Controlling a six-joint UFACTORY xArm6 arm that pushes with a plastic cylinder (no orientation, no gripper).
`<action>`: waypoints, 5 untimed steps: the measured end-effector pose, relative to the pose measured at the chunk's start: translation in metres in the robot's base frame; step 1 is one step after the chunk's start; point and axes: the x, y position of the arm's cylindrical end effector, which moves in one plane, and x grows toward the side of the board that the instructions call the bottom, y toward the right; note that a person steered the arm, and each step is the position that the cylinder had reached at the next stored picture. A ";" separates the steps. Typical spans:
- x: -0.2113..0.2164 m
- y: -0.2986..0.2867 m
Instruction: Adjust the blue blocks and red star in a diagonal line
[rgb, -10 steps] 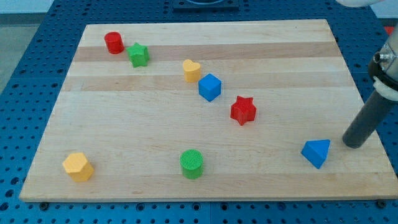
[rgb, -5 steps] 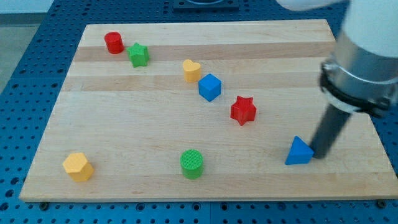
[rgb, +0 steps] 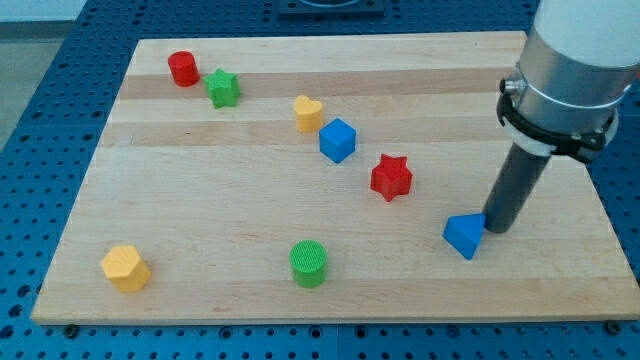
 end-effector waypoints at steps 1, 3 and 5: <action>0.033 0.027; 0.062 -0.054; 0.000 -0.039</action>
